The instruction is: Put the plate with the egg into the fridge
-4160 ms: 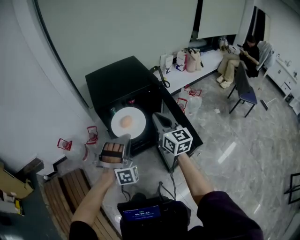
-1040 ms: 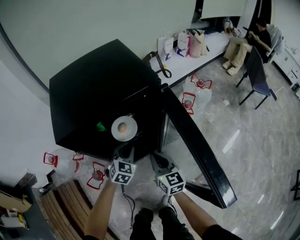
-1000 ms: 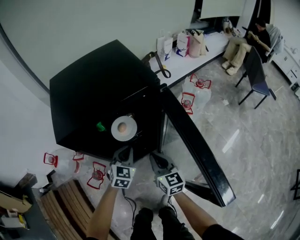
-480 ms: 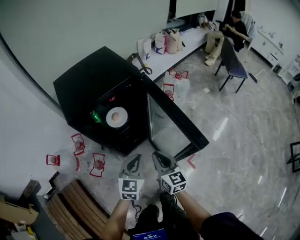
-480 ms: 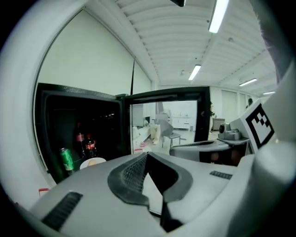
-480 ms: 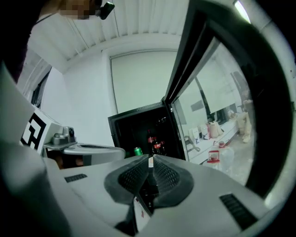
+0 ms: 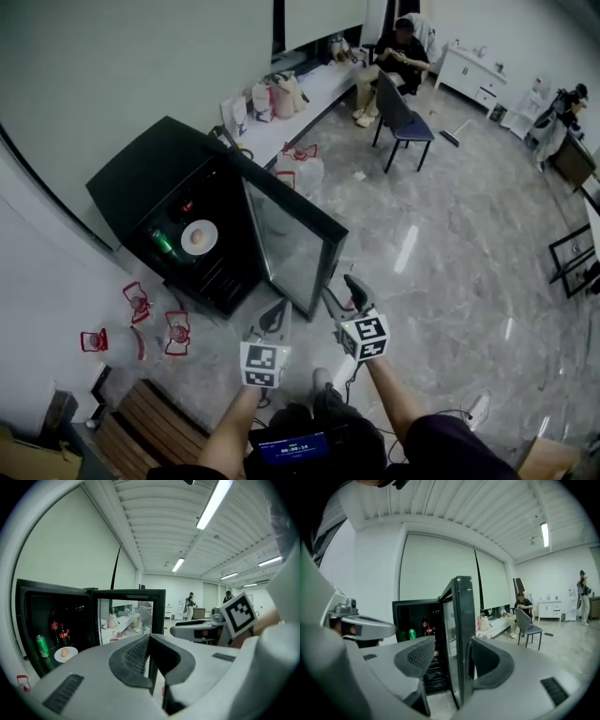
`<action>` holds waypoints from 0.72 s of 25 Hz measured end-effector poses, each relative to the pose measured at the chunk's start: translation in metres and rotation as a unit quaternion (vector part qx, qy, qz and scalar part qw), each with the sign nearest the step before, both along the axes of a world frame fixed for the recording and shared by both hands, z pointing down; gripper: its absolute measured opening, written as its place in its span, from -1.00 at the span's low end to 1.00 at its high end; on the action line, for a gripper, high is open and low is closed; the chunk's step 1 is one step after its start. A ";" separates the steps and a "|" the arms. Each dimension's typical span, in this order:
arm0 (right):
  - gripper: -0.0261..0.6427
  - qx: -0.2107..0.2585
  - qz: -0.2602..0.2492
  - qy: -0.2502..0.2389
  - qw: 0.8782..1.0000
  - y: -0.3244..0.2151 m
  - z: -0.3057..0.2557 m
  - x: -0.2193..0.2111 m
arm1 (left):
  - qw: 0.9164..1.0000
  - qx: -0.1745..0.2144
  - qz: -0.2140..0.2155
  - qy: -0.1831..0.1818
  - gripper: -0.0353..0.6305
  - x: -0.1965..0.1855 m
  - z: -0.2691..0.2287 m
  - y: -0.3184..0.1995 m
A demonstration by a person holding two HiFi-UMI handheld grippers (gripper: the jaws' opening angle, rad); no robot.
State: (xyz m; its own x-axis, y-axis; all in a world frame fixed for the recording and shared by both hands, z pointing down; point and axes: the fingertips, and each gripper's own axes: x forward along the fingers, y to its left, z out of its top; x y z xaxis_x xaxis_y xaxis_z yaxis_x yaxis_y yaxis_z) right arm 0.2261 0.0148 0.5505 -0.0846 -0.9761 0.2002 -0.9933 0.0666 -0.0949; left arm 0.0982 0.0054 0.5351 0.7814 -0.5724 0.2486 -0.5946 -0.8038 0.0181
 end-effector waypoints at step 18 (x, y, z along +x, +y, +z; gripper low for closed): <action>-0.20 0.035 -0.119 0.027 0.992 -0.040 -0.049 -0.036 | 0.997 0.020 -0.080 0.002 -0.87 -0.005 -0.031 0.011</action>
State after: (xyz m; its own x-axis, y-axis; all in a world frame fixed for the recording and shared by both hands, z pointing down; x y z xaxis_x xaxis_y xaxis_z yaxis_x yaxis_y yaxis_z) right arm 0.1903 -0.0250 0.5014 -0.3049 -0.9415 0.1434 -0.9523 0.3040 -0.0286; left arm 0.0933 0.0162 0.5044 0.6800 -0.6990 0.2213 -0.7153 -0.6988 -0.0091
